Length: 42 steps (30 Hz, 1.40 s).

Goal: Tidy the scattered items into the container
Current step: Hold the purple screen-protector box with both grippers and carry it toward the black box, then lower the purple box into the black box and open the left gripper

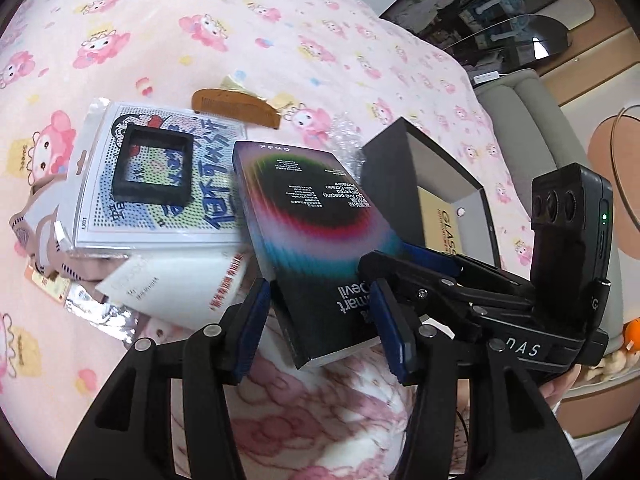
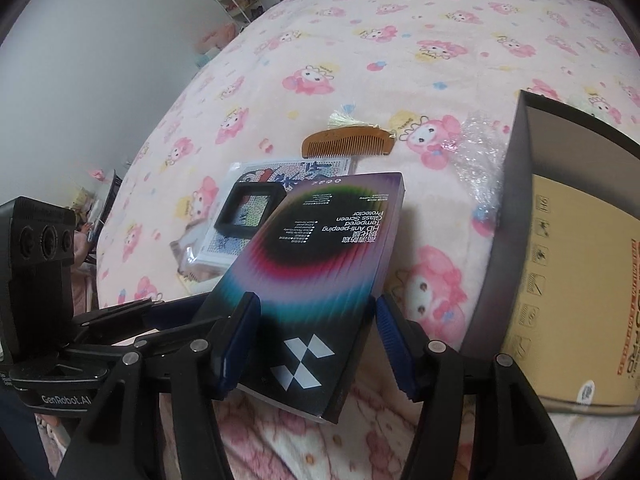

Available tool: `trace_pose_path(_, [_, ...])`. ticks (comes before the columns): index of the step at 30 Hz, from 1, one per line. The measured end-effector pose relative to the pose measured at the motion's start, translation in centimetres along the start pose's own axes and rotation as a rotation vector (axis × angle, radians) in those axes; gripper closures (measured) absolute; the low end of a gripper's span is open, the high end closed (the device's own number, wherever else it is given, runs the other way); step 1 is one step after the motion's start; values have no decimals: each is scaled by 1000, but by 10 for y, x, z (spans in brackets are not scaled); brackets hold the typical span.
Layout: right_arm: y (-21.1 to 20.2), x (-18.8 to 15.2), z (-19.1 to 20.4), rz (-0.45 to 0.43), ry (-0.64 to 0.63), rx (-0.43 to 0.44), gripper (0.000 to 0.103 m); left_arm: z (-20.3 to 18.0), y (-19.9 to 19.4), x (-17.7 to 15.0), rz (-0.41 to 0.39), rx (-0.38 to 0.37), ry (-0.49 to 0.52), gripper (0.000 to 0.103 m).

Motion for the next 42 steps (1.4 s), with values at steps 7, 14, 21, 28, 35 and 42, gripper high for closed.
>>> trace_pose_path(7, [-27,-7,-4,-36,-11,31,46,-30,-11,-8,-18,-3,39,51])
trace_pose_path(14, [-63,-13,-29,-100,4,37,46,-76,0,-6,-23,-17,110,51])
trace_pose_path(21, [-105,-18,-94,-180,76,0,46,-138,41,-1,10,-69,224,51])
trace_pose_path(28, [-127,-10,-150,-211,105,-31,46,-182,85,15,36,-98,252,51])
trace_pose_path(35, [-111,12,-203,-171,83,-44,46,-196,138,28,79,-88,223,51])
trace_pose_path(42, [-103,2,-241,-168,148,-43,46,-205,171,22,112,-59,243,51])
Point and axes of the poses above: each gripper's, at about its wrist camera, not at the fingertips, and y roughly the way its jaws point, z to its left, x to its top, the point moved 8 cm from there along y, roughly the way its jaws point, and after that the axes turned 7 degrees about y, right-handed, at the moved point
